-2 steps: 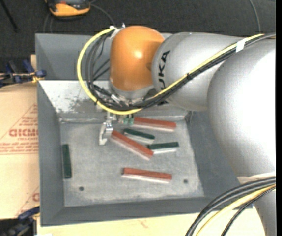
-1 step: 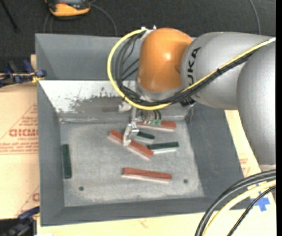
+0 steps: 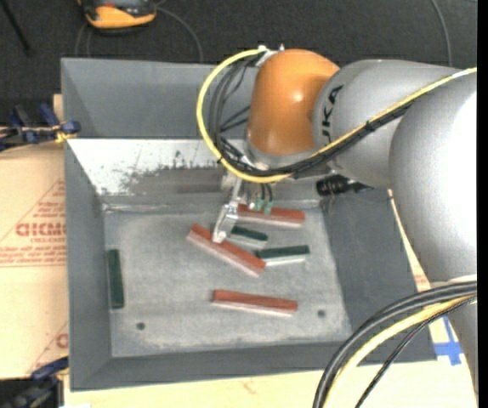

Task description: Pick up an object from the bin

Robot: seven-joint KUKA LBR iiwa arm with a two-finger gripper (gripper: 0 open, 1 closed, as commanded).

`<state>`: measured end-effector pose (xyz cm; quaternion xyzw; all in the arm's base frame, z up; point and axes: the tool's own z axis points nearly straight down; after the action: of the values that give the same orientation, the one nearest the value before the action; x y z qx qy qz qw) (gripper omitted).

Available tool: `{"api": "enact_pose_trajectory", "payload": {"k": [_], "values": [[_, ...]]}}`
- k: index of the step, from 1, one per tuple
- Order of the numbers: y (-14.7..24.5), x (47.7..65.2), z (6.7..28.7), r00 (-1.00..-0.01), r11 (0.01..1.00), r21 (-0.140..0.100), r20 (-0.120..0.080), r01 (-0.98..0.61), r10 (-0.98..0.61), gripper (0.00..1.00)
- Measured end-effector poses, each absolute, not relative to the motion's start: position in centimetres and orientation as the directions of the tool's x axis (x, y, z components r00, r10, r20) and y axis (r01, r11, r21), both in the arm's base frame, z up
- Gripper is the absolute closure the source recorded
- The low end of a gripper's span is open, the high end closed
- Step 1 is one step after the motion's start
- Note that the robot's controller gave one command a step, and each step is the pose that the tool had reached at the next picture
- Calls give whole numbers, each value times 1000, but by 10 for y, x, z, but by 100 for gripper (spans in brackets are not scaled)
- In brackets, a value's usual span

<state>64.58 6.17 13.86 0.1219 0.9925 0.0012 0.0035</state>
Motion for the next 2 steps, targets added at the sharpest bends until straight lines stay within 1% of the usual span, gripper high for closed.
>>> {"api": "enact_pose_trajectory", "payload": {"k": [1,2], "values": [[46,606,76,-986,986,2,-9,168,168,0],[48,613,85,-986,986,5,-11,169,169,100]]}}
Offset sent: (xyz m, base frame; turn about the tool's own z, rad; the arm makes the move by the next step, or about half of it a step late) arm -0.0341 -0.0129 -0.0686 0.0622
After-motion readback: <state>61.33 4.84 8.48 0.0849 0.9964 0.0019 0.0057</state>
